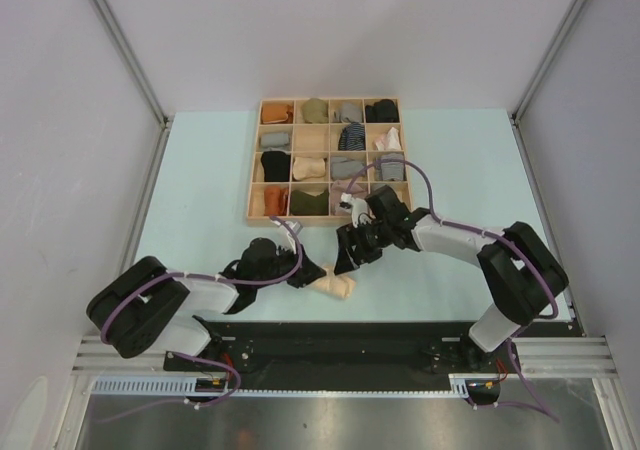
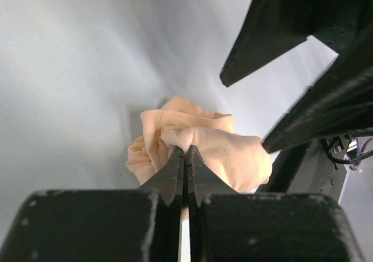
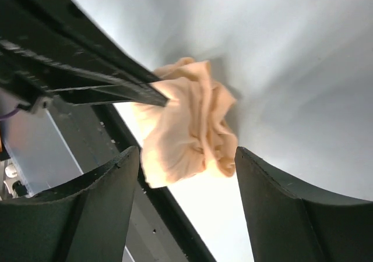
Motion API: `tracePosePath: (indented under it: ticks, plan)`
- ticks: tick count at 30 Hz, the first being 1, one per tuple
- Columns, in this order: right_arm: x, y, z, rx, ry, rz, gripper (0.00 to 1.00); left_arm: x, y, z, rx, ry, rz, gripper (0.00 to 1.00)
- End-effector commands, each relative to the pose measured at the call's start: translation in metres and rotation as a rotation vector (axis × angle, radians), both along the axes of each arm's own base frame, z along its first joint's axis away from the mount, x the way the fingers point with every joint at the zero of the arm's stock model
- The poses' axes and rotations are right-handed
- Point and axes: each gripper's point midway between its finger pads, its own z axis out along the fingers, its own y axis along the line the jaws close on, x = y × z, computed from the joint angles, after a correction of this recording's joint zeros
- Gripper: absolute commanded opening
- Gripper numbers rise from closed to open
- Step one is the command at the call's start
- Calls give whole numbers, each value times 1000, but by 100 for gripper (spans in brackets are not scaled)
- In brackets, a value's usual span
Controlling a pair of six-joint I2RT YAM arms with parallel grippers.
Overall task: Roll the underwear
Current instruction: Roll the underwear to the center of the board, then pick up the underwear from the center of the board.
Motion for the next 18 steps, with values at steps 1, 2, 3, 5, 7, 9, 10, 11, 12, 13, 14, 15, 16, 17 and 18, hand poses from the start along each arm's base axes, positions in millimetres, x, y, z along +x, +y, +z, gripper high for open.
tracePosePath:
  ticks: [1, 2, 3, 5, 7, 9, 10, 11, 12, 13, 14, 15, 16, 17, 18]
  plan:
    - [10, 4, -9, -5, 5, -9, 71, -11, 14, -25, 78, 56, 21, 0]
    - [10, 3, -15, -16, 15, -12, 71, -11, 14, -25, 78, 57, 20, 0]
    - [8, 3, -19, -13, 27, -8, 71, -11, 15, -25, 79, 55, 24, 0]
    - [11, 3, -26, 1, 46, -15, 71, -12, 16, -25, 83, 55, 22, 0]
    - [10, 4, -29, 24, 73, -13, 71, -13, 17, -25, 81, 54, 25, 0]
    - [6, 8, -30, 59, 98, 7, 71, -14, 17, -24, 77, 54, 23, 0]
    - [2, 9, -31, 69, 119, 8, 71, -14, 17, -25, 79, 56, 24, 0]
    - [0, 10, -31, 79, 136, 11, 71, -14, 17, -24, 78, 53, 26, 0]
    - [-3, 12, -30, 100, 152, 27, 70, -14, 18, -24, 79, 52, 28, 0]
    - [-5, 13, -30, 106, 163, 24, 70, -14, 18, -23, 78, 52, 29, 0]
    - [-7, 13, -30, 112, 170, 31, 70, -13, 18, -23, 78, 52, 30, 0]
    - [-8, 14, -29, 118, 170, 32, 70, -13, 18, -22, 78, 49, 31, 0]
    - [-9, 14, -29, 118, 173, 32, 69, -12, 18, -21, 80, 47, 33, 0]
    - [-10, 13, -30, 118, 177, 35, 69, -12, 18, -21, 79, 45, 33, 0]
    - [-12, 14, -29, 120, 180, 41, 69, -12, 18, -21, 81, 45, 34, 0]
